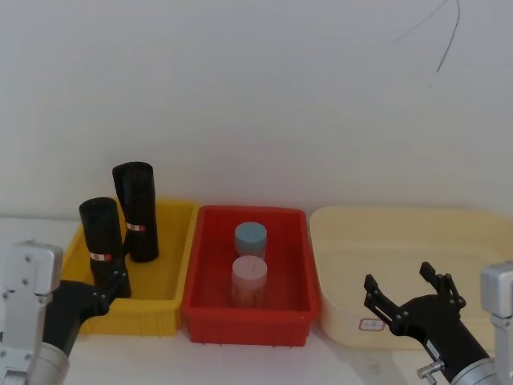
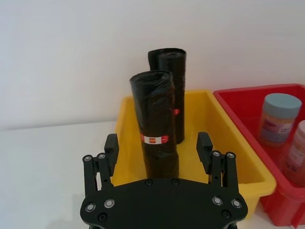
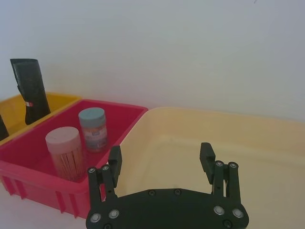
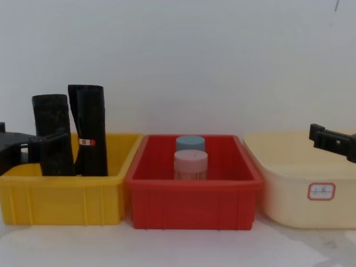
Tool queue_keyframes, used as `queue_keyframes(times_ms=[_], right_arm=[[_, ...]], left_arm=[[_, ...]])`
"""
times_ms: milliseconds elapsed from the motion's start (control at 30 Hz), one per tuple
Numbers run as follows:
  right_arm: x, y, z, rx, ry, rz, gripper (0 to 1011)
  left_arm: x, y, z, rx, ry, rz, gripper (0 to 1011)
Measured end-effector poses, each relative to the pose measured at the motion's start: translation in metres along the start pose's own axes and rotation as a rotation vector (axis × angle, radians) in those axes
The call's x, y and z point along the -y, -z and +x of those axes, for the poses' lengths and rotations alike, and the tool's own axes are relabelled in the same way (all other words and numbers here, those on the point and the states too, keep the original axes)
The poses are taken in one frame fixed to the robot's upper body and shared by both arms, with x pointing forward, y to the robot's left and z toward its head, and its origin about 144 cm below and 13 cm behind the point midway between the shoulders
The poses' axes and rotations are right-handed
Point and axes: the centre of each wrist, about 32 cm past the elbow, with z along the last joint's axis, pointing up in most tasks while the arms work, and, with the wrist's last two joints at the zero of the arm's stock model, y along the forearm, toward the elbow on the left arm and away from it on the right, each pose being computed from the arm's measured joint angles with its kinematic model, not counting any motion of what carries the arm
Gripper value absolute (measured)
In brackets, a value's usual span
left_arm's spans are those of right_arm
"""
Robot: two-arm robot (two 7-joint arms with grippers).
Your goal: Pick up the garbage bag with the one hand and transfer it to the other hand.
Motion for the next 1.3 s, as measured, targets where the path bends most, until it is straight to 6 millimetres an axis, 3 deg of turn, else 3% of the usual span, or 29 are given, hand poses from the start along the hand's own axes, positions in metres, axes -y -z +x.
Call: queue_keyframes(times_ms=[1067, 1300], right_arm=[[0.000, 0.000, 0.000, 0.000, 0.000, 0.000, 1001], [0.000, 0.000, 0.000, 0.000, 0.000, 0.000, 1000]], left_arm=[[0.072, 0.008, 0.014, -0.055, 0.058, -0.019, 1000], [0.085, 0.009, 0.012, -0.068, 0.077, -0.026, 844]])
